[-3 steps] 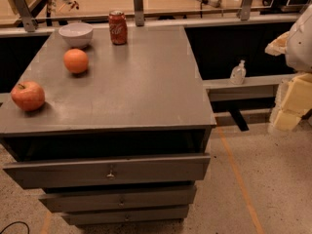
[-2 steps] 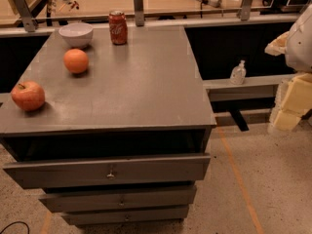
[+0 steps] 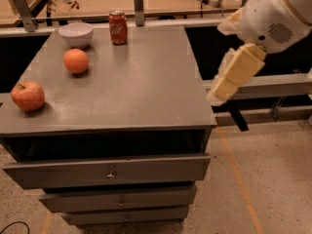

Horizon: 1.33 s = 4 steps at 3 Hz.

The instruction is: Move orange near apple

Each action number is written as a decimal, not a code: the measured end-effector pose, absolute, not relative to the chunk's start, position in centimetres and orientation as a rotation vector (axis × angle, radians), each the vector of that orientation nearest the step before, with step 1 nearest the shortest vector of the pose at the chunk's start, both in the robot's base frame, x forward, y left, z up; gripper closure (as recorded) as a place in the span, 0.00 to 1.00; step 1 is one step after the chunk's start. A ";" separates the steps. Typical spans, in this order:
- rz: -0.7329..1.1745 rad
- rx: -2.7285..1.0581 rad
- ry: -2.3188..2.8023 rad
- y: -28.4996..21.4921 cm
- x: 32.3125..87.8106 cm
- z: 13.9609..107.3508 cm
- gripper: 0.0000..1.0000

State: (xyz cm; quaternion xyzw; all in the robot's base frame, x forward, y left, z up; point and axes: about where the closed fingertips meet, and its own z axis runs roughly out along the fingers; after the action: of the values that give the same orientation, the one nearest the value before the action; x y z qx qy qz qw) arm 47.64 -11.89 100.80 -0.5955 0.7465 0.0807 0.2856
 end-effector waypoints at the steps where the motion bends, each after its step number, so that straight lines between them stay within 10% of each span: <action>1: 0.414 -1.528 1.868 -4.4 49.8 102.4 0.00; 4: 0.492 -1.411 1.792 3.0 52.4 102.6 0.00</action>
Offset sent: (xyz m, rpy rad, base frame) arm 0.0753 0.2146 0.0001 0.4134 -0.0138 0.0754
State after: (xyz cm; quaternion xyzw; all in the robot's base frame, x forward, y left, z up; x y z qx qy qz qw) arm 52.39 2.98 102.60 -0.5560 0.7061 0.1938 0.3933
